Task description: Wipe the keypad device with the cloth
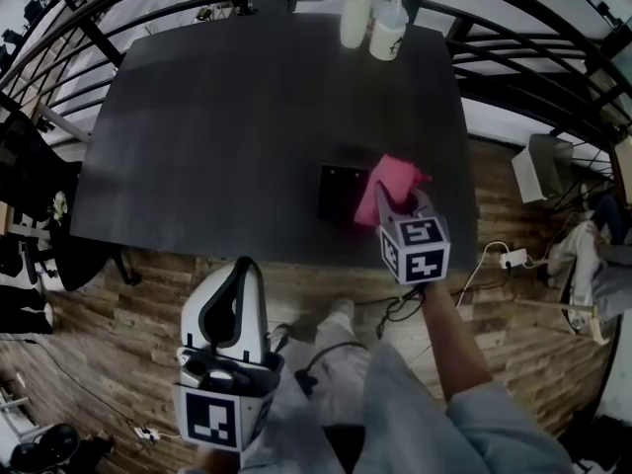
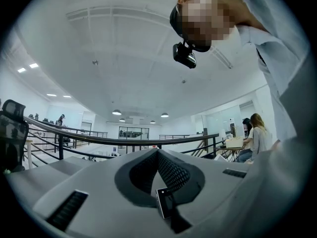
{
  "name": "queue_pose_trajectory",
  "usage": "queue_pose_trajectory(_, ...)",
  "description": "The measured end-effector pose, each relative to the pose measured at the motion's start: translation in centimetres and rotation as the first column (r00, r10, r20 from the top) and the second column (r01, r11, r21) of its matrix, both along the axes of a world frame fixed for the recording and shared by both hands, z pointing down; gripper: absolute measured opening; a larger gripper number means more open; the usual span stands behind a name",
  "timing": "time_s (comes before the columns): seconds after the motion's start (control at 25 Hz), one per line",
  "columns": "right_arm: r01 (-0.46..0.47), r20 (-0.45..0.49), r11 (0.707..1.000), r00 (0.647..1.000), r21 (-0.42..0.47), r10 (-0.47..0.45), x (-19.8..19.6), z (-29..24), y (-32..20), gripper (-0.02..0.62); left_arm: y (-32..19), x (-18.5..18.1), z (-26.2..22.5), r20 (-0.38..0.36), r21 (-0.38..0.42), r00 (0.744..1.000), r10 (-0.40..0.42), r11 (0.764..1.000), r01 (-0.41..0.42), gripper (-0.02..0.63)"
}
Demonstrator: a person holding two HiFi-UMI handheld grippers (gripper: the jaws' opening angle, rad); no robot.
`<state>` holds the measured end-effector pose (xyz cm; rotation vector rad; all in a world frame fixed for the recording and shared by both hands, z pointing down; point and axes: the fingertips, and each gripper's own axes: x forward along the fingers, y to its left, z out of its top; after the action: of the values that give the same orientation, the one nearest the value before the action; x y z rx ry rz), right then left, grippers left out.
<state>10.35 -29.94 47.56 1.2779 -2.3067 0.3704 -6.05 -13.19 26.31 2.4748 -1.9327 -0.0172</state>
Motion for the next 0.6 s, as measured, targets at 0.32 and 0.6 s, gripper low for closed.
queue_pose_trajectory(0.32,-0.037,-0.011,0.999,0.999,-0.021,0.036,1.4,1.2,1.0,0.029,-0.3,0.3,0.0,0.003,-0.011,1.0,0.014,1.0,-0.014,0.008)
queue_pose_trajectory(0.6,-0.048,-0.024,0.998,0.999,-0.043,0.047,1.2,2.7,2.2,0.029,-0.2,0.1,0.3,0.002,-0.019,1.0,0.018,1.0,-0.018,0.008)
